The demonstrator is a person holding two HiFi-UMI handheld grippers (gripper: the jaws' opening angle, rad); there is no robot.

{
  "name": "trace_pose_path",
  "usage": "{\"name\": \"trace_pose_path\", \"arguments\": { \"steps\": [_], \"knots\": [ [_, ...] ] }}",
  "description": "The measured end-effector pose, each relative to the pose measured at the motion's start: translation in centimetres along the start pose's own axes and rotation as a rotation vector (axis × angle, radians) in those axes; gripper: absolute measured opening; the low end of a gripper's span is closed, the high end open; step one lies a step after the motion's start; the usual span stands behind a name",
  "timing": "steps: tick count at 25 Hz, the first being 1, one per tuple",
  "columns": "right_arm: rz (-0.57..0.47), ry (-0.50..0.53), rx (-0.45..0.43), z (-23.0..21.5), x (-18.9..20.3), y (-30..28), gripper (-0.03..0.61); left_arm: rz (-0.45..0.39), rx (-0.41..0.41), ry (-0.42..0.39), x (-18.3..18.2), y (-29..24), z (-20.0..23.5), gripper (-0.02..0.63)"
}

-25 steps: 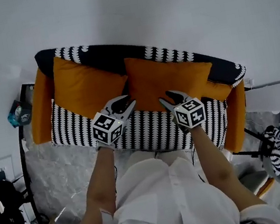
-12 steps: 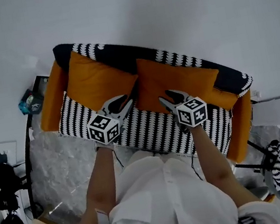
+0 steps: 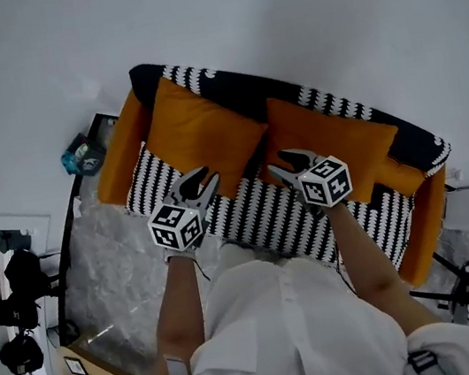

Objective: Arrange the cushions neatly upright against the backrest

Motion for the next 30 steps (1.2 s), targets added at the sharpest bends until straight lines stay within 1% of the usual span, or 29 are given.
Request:
{"name": "trace_pose_path", "arguments": {
  "steps": [3,6,10,14,17,20,22,25,28,30],
  "knots": [
    [0.010,0.031,-0.013,1.0,-2.7,-2.8,0.190,-0.020,-0.027,0.013,-0.6,1.0,3.7,0.137],
    [0.030,0.046,-0.004,1.2,-4.9,-5.9,0.192,-0.027,-0.017,0.035,-0.9,0.6,7.5,0.137],
    [0.062,0.027,0.030,1.2,-7.4,-10.2,0.202,0.022,0.019,0.028,-0.6,0.0,13.3,0.152],
    [0.102,-0.006,0.081,-0.3,-10.0,-15.2,0.215,0.048,0.040,0.030,-1.1,-0.4,20.6,0.169],
    [0.148,-0.027,0.103,-1.4,-11.1,-19.4,0.230,0.076,0.049,0.030,-1.1,-1.2,25.7,0.172],
    [0.214,-0.025,0.132,-2.3,-11.3,-23.3,0.241,0.112,0.072,0.017,-1.0,-2.2,29.4,0.172],
    [0.266,-0.021,0.155,-3.3,-11.0,-25.5,0.250,0.148,0.095,-0.018,-0.9,-3.2,31.1,0.175],
    [0.325,-0.024,0.195,-5.2,-10.6,-27.8,0.255,0.224,0.163,-0.114,-0.9,-5.7,32.7,0.184],
    [0.369,-0.023,0.225,-7.2,-10.7,-29.0,0.256,0.298,0.243,-0.207,-1.4,-9.1,33.9,0.198],
    [0.411,-0.015,0.238,-8.2,-10.3,-29.6,0.259,0.354,0.280,-0.267,-1.3,-11.5,34.5,0.199]
  ]
}}
Point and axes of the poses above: the fingertips, and each gripper's own axes: y backward along the fingers, z to its left, x out of its underside, the point moved 2 cm from there along y, backward along the fingers, and after that the axes turned 15 degrees about z, right-handed, at the moved point
